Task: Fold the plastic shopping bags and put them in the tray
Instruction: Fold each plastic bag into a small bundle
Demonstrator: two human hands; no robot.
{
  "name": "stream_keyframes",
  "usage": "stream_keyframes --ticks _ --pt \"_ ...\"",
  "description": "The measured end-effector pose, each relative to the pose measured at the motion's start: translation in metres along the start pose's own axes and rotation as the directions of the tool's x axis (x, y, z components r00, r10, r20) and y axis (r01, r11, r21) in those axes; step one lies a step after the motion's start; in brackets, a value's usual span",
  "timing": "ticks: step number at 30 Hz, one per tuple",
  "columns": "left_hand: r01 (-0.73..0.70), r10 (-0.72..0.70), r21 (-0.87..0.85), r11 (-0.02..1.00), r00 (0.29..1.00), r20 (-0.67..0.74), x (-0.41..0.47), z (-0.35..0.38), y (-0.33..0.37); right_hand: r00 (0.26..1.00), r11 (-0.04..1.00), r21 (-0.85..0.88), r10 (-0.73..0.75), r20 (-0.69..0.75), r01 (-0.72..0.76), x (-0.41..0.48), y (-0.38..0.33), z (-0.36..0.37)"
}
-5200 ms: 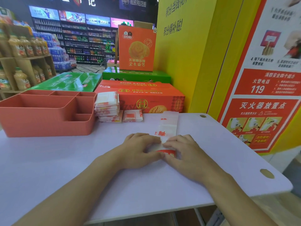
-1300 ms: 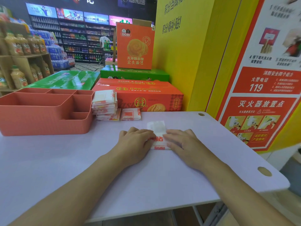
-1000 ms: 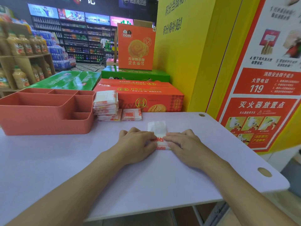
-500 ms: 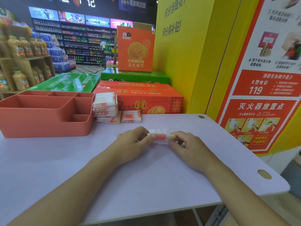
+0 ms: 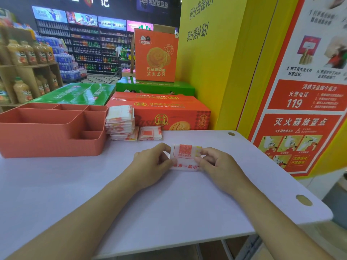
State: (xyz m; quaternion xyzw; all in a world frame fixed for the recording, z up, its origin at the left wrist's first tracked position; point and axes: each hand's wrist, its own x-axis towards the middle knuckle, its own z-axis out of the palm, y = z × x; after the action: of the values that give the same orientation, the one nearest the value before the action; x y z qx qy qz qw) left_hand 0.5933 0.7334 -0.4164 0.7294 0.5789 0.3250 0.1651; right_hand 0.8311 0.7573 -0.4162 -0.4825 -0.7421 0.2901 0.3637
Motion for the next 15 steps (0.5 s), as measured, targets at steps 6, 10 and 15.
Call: stream_keyframes --ticks 6,10,15 --pt "0.047 -0.047 0.0 0.999 0.998 -0.033 0.0008 0.0027 0.0045 0.998 0.999 -0.033 0.018 -0.06 -0.02 0.0035 0.0006 0.0023" --pt "0.1 -0.099 0.012 0.995 0.994 -0.043 0.0017 0.0032 0.0074 1.0 0.988 -0.153 -0.01 -0.013 0.008 0.0048 0.0008 0.0031" --pt "0.106 -0.098 0.151 0.983 0.993 -0.065 0.0043 0.0045 0.0077 1.0 0.944 -0.329 -0.01 0.004 0.011 0.0056 -0.0054 0.0065"
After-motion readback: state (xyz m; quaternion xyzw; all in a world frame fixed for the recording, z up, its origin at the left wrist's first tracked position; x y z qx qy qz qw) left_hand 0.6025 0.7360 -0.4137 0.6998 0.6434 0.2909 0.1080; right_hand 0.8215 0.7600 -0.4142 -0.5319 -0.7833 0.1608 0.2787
